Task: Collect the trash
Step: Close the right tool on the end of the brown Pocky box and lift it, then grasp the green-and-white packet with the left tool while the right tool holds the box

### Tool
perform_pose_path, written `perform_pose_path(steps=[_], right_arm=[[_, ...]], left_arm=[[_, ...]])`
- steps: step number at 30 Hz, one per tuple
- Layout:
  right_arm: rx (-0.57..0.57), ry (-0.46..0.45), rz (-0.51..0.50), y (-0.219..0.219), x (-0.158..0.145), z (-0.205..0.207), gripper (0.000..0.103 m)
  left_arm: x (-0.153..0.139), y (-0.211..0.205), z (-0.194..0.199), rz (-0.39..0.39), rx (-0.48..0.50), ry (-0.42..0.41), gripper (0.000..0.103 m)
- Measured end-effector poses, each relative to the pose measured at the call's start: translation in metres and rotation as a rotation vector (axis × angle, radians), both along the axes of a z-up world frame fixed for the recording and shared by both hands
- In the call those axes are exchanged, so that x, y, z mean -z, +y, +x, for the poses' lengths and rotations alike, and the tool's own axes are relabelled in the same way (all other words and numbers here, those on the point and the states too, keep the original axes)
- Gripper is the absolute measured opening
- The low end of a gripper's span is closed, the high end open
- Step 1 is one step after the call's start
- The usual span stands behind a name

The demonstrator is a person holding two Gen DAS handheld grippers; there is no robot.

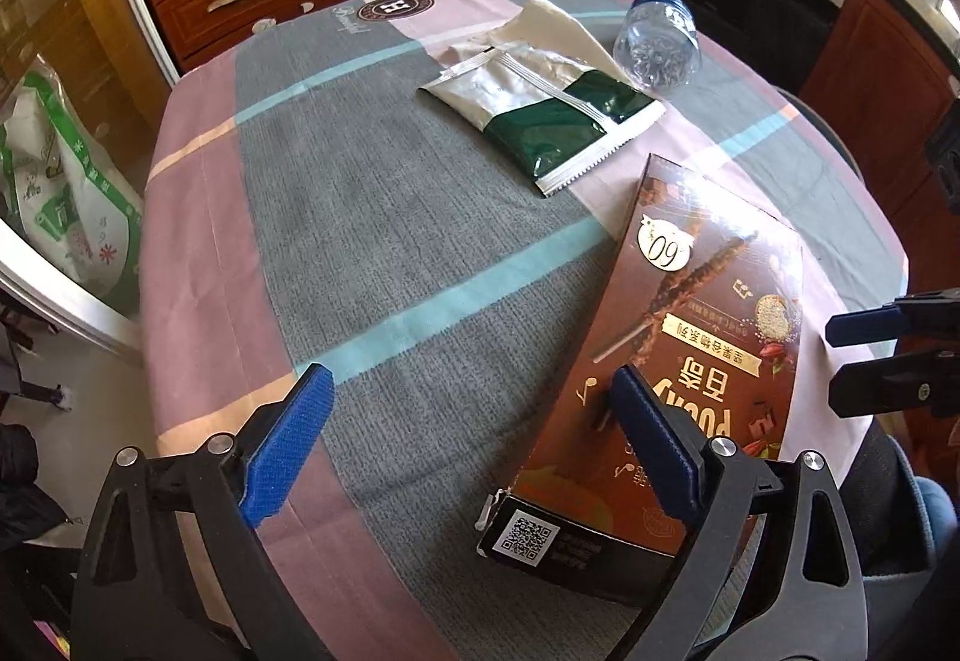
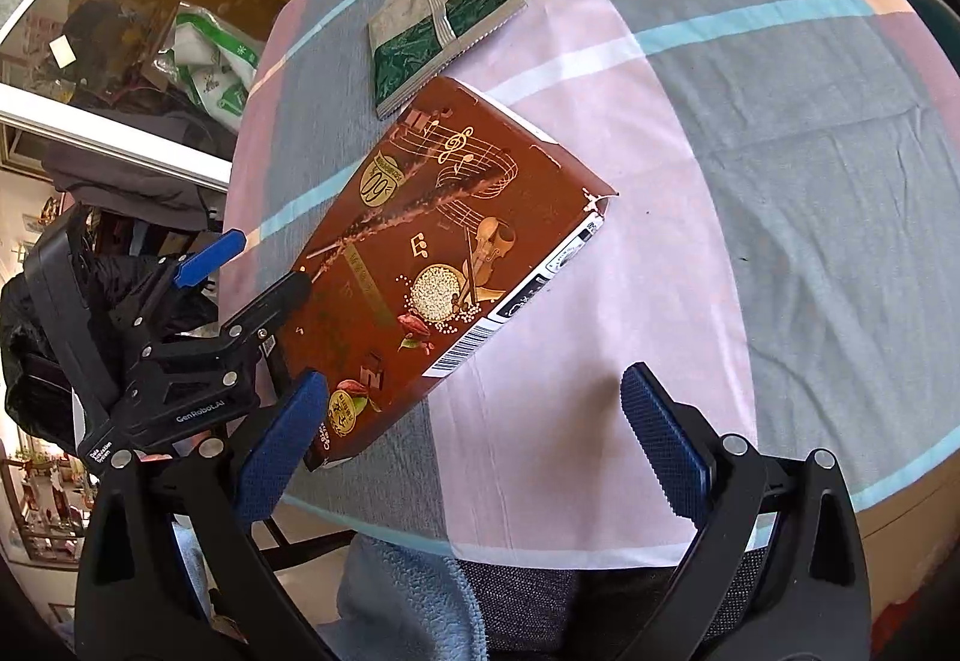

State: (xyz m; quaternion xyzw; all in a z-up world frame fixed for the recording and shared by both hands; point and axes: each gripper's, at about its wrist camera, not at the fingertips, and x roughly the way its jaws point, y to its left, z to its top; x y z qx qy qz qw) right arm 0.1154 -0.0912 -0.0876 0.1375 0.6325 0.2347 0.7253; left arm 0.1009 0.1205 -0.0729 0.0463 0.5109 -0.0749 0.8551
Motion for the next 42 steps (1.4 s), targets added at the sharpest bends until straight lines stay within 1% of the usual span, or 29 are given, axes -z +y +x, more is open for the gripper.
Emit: perform_pose_path(steps=[6, 10, 13, 15, 16, 17, 18, 19, 20, 22, 25, 26, 27, 28, 30, 32, 37, 40, 42], right_arm=[[0.003, 0.0, 0.013, 0.011, 0.002, 0.003, 0.094], [0.012, -0.006, 0.055, 0.019, 0.003, 0.009, 0.094], [0.023, -0.029, 0.115, 0.029, 0.002, 0.013, 0.094], [0.023, -0.088, 0.088, 0.038, -0.007, 0.015, 0.091], [0.017, -0.123, 0.088, 0.042, -0.013, 0.015, 0.088], [0.013, -0.145, 0.096, 0.045, -0.018, 0.016, 0.073], [0.006, -0.154, 0.113, 0.048, -0.022, 0.018, 0.051], [-0.005, -0.154, 0.131, 0.053, -0.024, 0.021, 0.042], [-0.017, -0.152, 0.141, 0.057, -0.025, 0.023, 0.037], [-0.044, -0.144, 0.14, 0.069, -0.022, 0.027, 0.037], [-0.056, -0.103, 0.136, 0.08, -0.01, 0.031, 0.042], [-0.055, -0.111, 0.12, 0.082, -0.009, 0.032, 0.036], [-0.063, -0.127, 0.111, 0.083, -0.012, 0.03, 0.032], [-0.072, -0.142, 0.108, 0.082, -0.016, 0.029, 0.031], [-0.074, -0.167, 0.108, 0.074, -0.026, 0.028, 0.024], [-0.057, -0.2, 0.103, 0.059, -0.038, 0.029, 0.021], [0.018, -0.265, 0.102, 0.012, -0.065, 0.036, 0.021], [0.073, -0.298, 0.073, -0.017, -0.074, 0.043, 0.021], [0.1, -0.293, 0.072, -0.034, -0.074, 0.05, 0.021]], left_arm=[[0.004, 0.013, 0.005, -0.047, -0.009, -0.007, 0.095], [0.006, 0.017, 0.006, -0.075, -0.005, -0.007, 0.096], [0.008, 0.02, 0.007, -0.109, -0.005, 0.002, 0.097], [0.008, 0.023, 0.008, -0.112, -0.019, -0.006, 0.096], [0.008, 0.026, 0.009, -0.121, -0.034, -0.007, 0.096], [0.007, 0.029, 0.01, -0.133, -0.047, -0.005, 0.096], [0.007, 0.033, 0.011, -0.147, -0.062, -0.003, 0.096], [0.007, 0.035, 0.012, -0.156, -0.07, 0.001, 0.095], [0.008, 0.036, 0.012, -0.162, -0.072, 0.006, 0.095], [0.008, 0.036, 0.013, -0.167, -0.075, 0.011, 0.095], [0.006, 0.035, 0.012, -0.174, -0.074, 0.018, 0.095], [0.005, 0.034, 0.012, -0.167, -0.075, 0.016, 0.094], [0.003, 0.033, 0.012, -0.166, -0.073, 0.017, 0.094], [0.001, 0.031, 0.013, -0.174, -0.071, 0.016, 0.094], [-0.002, 0.027, 0.015, -0.18, -0.069, 0.01, 0.094], [-0.007, 0.02, 0.019, -0.177, -0.061, -0.006, 0.094], [-0.016, -0.007, 0.038, -0.172, -0.032, -0.027, 0.095], [-0.018, -0.025, 0.051, -0.165, -0.013, -0.036, 0.095], [-0.015, -0.037, 0.062, -0.144, -0.002, -0.036, 0.095]])
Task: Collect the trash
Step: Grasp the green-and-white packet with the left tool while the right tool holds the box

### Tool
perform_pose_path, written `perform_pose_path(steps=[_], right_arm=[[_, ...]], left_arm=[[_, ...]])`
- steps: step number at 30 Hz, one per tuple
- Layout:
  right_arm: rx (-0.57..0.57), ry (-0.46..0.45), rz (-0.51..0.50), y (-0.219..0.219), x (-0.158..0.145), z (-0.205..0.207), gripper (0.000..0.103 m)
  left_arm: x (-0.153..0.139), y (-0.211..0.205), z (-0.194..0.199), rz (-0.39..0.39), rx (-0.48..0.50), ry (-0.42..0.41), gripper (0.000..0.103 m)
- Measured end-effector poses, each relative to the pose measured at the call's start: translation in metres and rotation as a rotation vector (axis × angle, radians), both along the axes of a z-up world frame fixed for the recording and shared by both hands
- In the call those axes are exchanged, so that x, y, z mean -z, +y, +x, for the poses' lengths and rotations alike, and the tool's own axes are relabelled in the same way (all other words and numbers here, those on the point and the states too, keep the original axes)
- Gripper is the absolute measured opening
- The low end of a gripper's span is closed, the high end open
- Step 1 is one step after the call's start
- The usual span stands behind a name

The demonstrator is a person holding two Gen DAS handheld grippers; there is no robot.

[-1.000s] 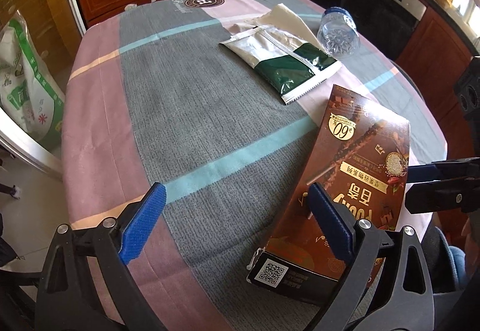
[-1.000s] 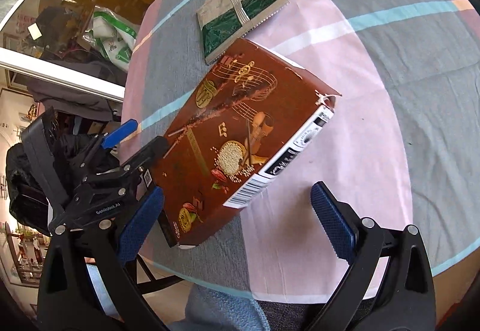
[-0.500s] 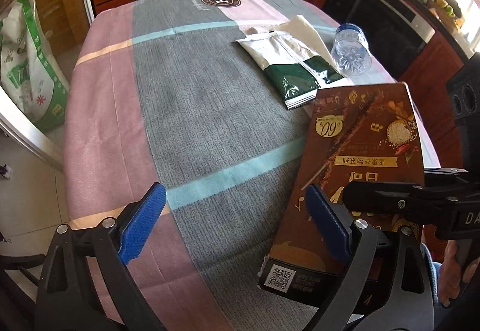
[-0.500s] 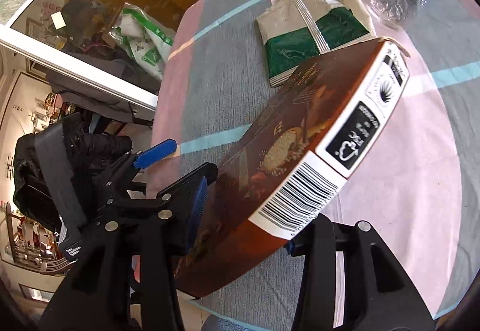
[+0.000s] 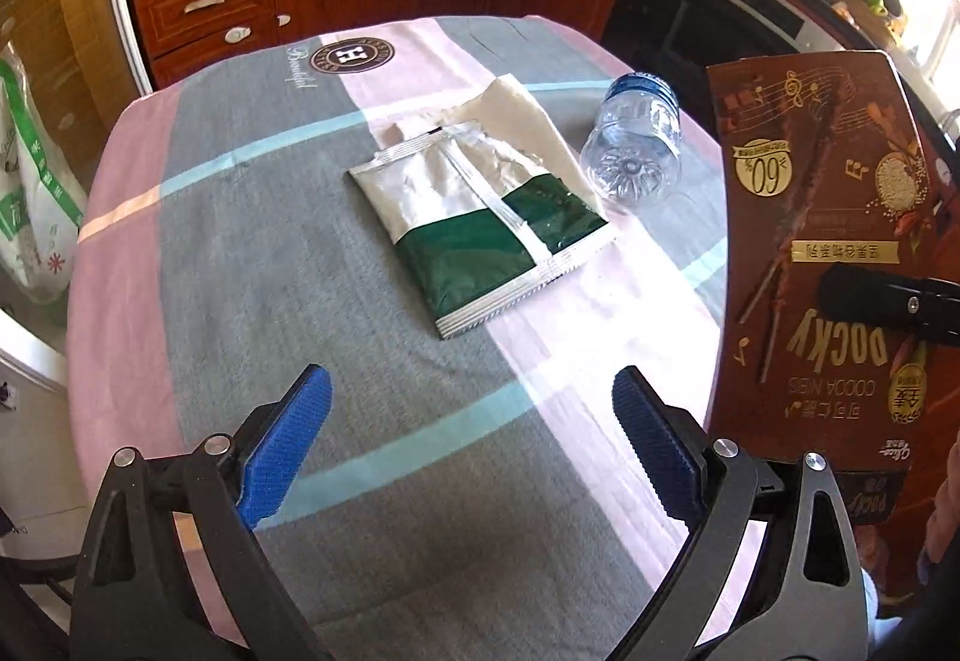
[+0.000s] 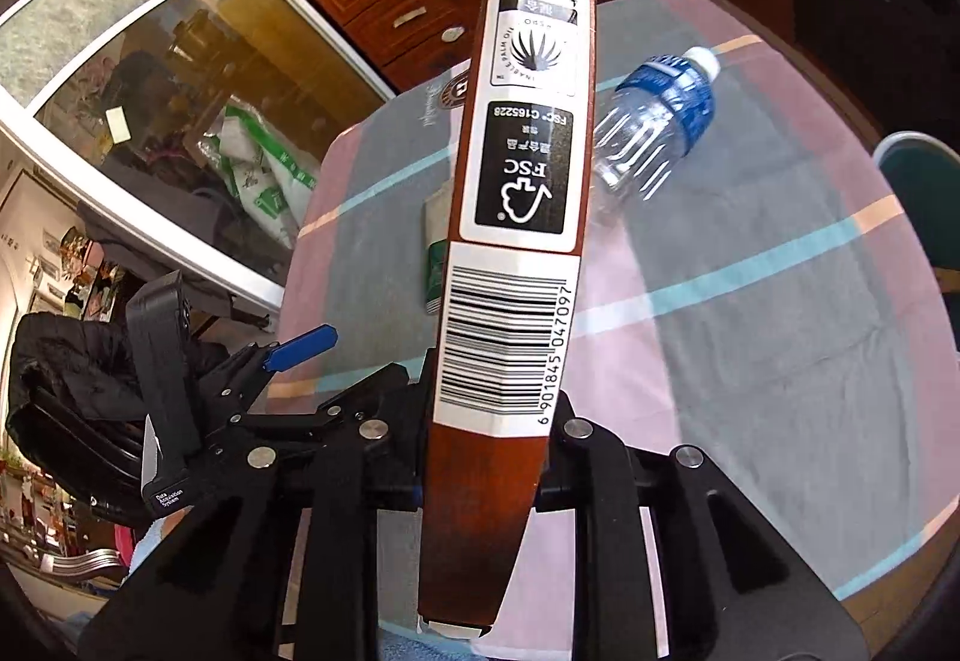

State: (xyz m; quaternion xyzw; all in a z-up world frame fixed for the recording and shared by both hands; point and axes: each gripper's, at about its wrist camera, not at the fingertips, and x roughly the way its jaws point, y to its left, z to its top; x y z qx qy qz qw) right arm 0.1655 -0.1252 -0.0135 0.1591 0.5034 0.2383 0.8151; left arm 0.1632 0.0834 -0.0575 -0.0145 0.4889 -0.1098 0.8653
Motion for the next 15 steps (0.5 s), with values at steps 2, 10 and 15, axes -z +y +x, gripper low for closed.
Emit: perform_pose_path(steps=[2, 10, 15], right_arm=[[0.022, 0.004, 0.011, -0.016, 0.002, 0.005, 0.021], [0.037, 0.028, 0.047, -0.04, 0.013, 0.018, 0.021], [0.036, 0.04, 0.065, -0.047, 0.019, 0.025, 0.021]], left_arm=[[0.005, -0.01, 0.015, 0.018, 0.008, 0.009, 0.095], [0.025, -0.035, 0.054, 0.082, 0.03, 0.045, 0.095], [0.039, -0.045, 0.063, 0.164, 0.057, 0.066, 0.099]])
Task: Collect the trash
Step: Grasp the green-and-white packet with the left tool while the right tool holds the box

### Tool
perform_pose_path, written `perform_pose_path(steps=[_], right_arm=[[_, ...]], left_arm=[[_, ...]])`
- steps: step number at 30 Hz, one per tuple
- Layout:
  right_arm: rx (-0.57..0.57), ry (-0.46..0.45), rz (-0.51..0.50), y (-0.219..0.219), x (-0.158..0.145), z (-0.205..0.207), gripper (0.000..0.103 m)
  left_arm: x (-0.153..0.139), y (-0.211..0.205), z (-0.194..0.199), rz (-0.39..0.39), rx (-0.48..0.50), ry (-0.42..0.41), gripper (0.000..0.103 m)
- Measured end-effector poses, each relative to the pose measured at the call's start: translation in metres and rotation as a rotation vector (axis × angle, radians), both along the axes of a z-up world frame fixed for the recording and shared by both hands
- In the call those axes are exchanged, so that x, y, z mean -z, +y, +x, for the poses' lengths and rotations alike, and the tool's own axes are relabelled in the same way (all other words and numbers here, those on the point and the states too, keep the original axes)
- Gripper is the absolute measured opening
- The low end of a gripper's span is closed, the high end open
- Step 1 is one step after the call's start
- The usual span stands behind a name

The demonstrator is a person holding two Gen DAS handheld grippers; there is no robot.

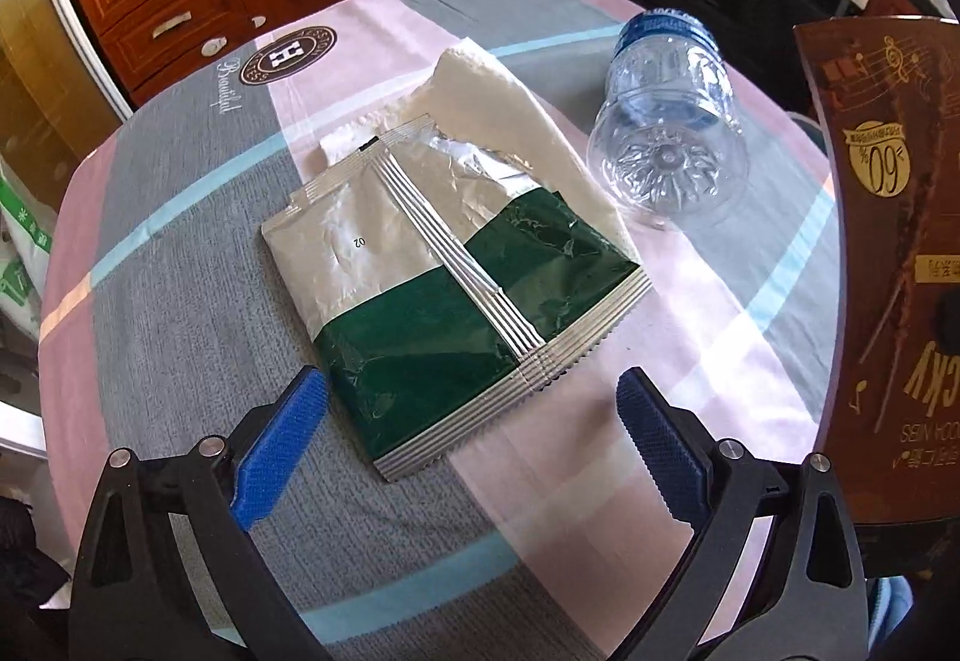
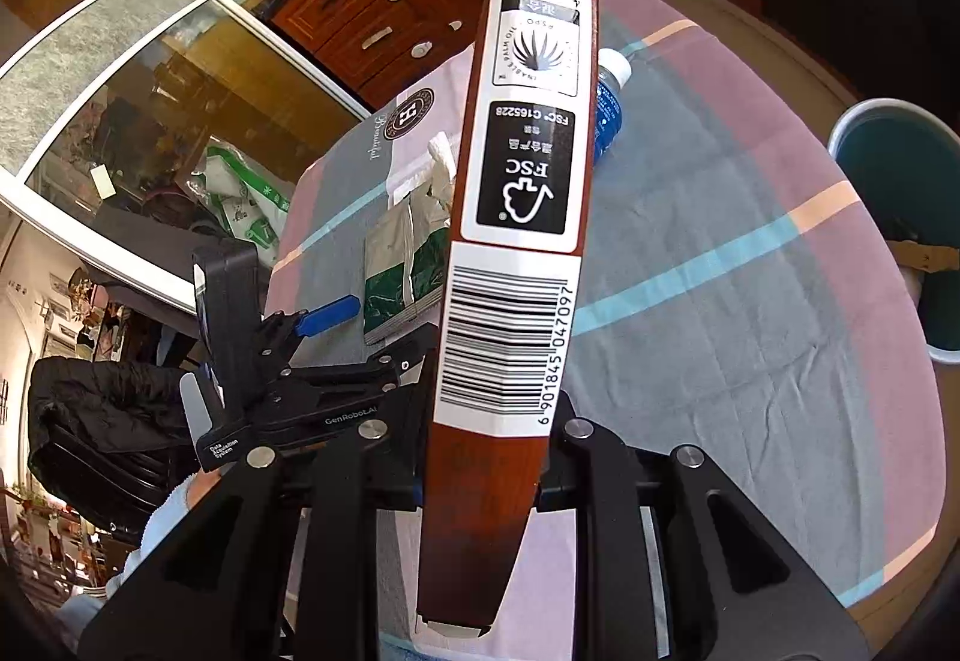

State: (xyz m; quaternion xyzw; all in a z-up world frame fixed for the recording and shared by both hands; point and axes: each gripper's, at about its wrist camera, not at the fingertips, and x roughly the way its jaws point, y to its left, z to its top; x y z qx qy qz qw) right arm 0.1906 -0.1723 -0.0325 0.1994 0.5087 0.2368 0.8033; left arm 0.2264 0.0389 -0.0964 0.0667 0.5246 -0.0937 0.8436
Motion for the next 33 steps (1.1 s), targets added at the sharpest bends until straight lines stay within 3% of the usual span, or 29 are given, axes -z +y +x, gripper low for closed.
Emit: perform_pose_path(steps=[4, 7, 11, 12, 15, 21, 28, 33], right_arm=[[0.0, 0.007, 0.009, 0.0, 0.005, 0.004, 0.021], [0.0, 0.016, 0.013, -0.003, 0.008, 0.002, 0.021], [0.003, 0.021, 0.015, -0.002, 0.009, 0.003, 0.021], [0.003, 0.02, 0.015, -0.002, 0.009, 0.002, 0.021], [0.001, 0.016, 0.017, -0.001, 0.006, 0.001, 0.021], [0.007, -0.002, 0.023, -0.005, 0.0, -0.006, 0.021], [0.024, -0.035, 0.061, -0.018, -0.012, -0.018, 0.021], [0.073, -0.075, 0.085, -0.052, -0.022, -0.026, 0.021]], left_arm=[[-0.001, 0.009, 0.004, -0.051, 0.002, -0.019, 0.097], [-0.005, 0.011, 0.001, -0.031, 0.027, -0.049, 0.071], [-0.011, 0.017, -0.002, -0.048, 0.029, -0.053, 0.022], [-0.014, 0.02, -0.004, -0.054, 0.017, -0.057, 0.017], [-0.027, 0.027, -0.016, -0.083, -0.018, -0.09, 0.011], [-0.059, 0.03, -0.049, -0.148, -0.033, -0.144, 0.011], [-0.087, -0.005, -0.068, -0.173, 0.041, -0.172, 0.011], [-0.103, -0.043, -0.072, -0.168, 0.108, -0.195, 0.011]])
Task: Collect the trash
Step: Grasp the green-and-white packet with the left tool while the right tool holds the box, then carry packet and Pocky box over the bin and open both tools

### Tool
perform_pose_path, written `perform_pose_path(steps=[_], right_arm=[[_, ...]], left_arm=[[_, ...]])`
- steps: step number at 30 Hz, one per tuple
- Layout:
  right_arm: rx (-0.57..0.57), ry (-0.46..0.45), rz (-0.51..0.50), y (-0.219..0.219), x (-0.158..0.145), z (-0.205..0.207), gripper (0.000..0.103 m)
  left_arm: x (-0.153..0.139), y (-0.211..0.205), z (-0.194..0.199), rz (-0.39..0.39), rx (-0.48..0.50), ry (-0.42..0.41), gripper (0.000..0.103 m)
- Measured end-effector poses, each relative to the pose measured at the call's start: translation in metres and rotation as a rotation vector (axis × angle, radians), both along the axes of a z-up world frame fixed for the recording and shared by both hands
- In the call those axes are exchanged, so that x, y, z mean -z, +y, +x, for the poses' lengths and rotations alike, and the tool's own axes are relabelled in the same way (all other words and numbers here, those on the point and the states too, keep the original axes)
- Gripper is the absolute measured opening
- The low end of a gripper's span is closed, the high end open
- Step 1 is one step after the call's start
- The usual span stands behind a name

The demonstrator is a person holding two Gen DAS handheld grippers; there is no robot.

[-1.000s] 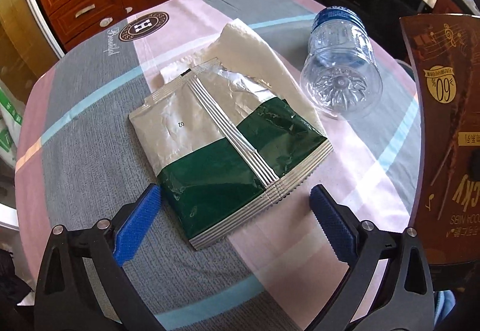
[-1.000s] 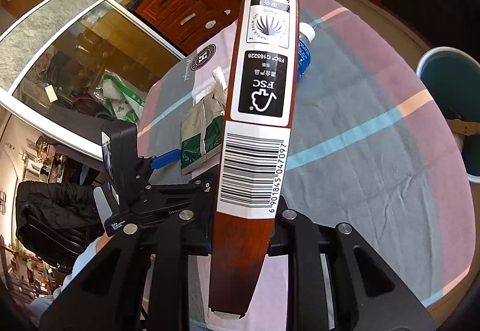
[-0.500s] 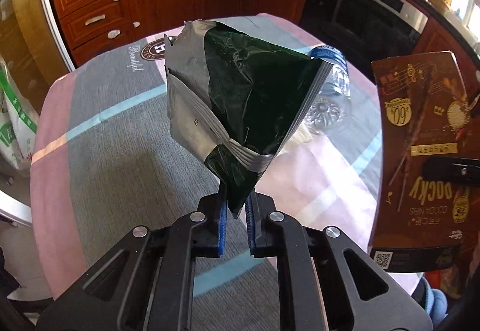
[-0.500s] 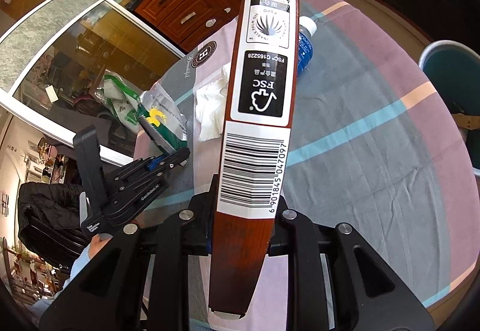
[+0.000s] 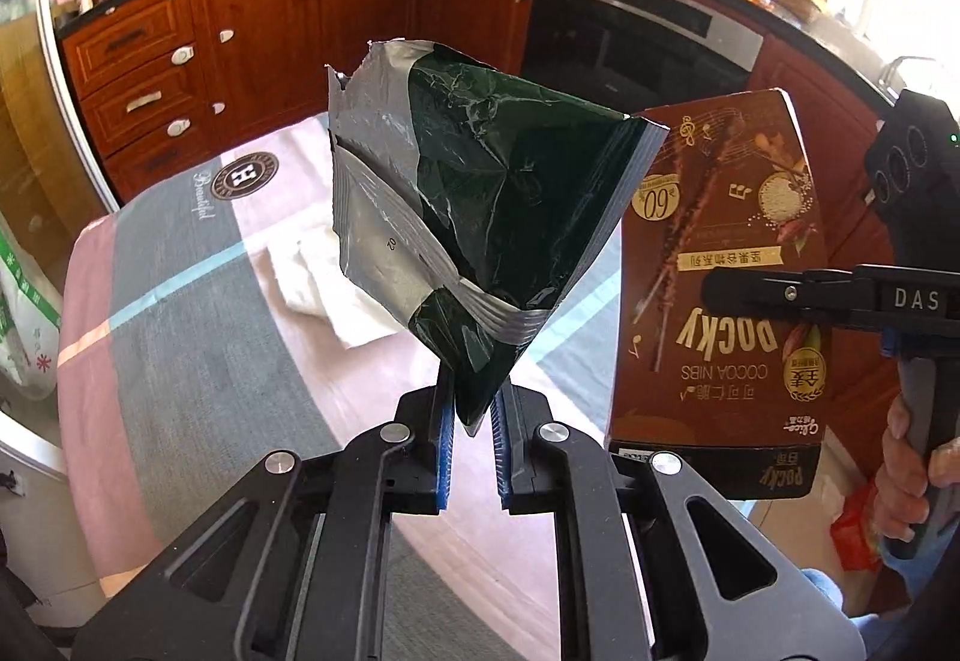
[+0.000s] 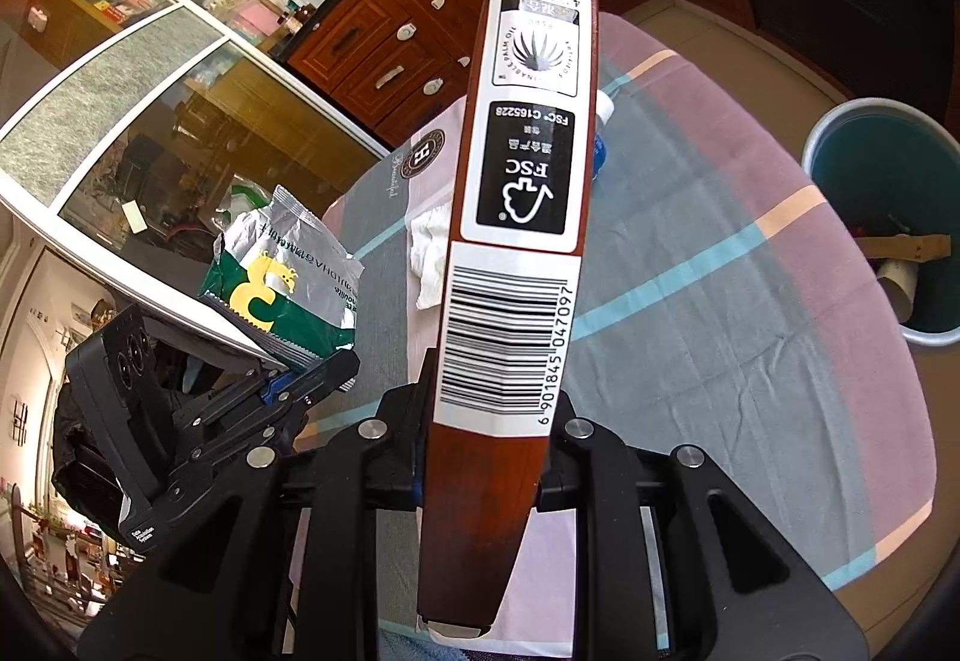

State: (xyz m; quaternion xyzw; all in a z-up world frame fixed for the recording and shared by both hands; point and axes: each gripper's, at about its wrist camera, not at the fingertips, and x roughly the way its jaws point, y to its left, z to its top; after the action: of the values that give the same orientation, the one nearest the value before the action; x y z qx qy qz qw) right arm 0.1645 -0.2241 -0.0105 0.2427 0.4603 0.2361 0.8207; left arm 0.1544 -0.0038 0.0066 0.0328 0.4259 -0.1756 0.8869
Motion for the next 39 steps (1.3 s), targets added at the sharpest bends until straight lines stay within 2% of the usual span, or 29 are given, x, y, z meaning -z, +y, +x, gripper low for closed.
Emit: perform_pose_path(steps=[12, 16, 19, 24, 27, 34, 37, 38, 39], right_arm=[[0.15, -0.025, 0.062, -0.093, -0.002, -0.006, 0.021], [0.204, -0.022, 0.082, -0.127, 0.005, -0.006, 0.021], [0.253, -0.015, 0.06, -0.163, 0.011, -0.003, 0.021], [0.329, 0.04, -0.007, -0.216, 0.026, 0.019, 0.021], [0.336, 0.088, -0.059, -0.238, 0.039, 0.039, 0.021], [0.256, 0.227, -0.135, -0.246, 0.077, 0.088, 0.022], [0.224, 0.276, -0.146, -0.245, 0.09, 0.106, 0.024], [0.217, 0.287, -0.142, -0.244, 0.093, 0.11, 0.028], [0.215, 0.288, -0.133, -0.244, 0.095, 0.113, 0.04]], left_arm=[[-0.012, -0.099, 0.003, 0.019, 0.152, 0.005, 0.012], [-0.008, -0.137, 0.012, 0.018, 0.21, 0.036, 0.012], [-0.002, -0.17, 0.025, 0.005, 0.26, 0.071, 0.012], [0.017, -0.231, 0.05, -0.028, 0.342, 0.146, 0.012], [0.034, -0.265, 0.066, -0.034, 0.377, 0.2, 0.012], [0.075, -0.316, 0.102, -0.033, 0.415, 0.316, 0.014], [0.087, -0.324, 0.115, -0.031, 0.406, 0.342, 0.023], [0.09, -0.323, 0.117, -0.025, 0.395, 0.342, 0.033], [0.093, -0.322, 0.119, -0.022, 0.388, 0.341, 0.049]])
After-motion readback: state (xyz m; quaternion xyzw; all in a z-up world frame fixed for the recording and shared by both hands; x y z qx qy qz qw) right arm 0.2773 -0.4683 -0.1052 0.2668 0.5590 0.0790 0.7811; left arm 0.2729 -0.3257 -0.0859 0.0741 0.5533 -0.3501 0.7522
